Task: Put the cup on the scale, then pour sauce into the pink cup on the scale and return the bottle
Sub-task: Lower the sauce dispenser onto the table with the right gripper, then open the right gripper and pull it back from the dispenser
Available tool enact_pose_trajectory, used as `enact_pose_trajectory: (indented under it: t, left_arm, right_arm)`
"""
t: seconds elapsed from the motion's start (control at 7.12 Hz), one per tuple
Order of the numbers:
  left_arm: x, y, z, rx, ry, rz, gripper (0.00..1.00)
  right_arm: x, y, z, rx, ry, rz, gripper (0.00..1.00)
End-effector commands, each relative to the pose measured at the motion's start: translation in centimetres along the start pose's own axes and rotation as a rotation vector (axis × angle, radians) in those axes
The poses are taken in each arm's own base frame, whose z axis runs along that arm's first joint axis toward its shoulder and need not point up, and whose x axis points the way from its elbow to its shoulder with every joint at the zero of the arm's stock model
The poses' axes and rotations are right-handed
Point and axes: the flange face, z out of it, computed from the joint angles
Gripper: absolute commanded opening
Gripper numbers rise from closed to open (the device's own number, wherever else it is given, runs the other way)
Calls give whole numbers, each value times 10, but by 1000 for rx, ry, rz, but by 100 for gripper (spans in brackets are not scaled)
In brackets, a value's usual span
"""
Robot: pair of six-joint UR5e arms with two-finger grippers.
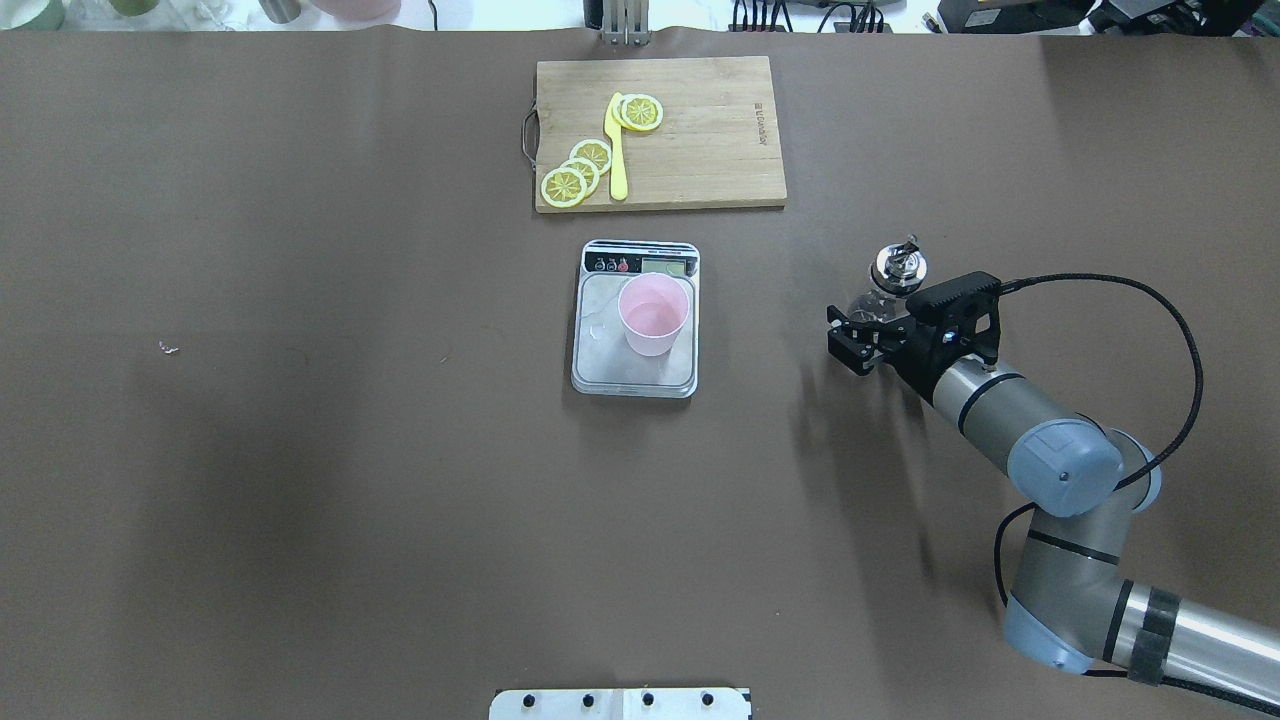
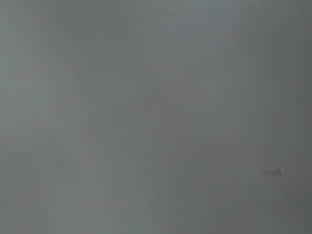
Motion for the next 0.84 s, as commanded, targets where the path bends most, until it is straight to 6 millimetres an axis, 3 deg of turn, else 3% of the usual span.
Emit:
enact_pose_trajectory:
  t: [0.0, 0.56, 0.7]
  left_arm:
    - [1, 0, -1, 1, 0, 0, 99]
    - [0, 1, 0, 0, 1, 0, 99]
    - [0, 1, 0, 0, 1, 0, 99]
  right_arm:
    - [6, 2, -8, -2, 4, 2, 100]
    - [5, 19, -58, -8, -16, -7, 100]
    - [17, 27, -70, -24, -6, -21, 100]
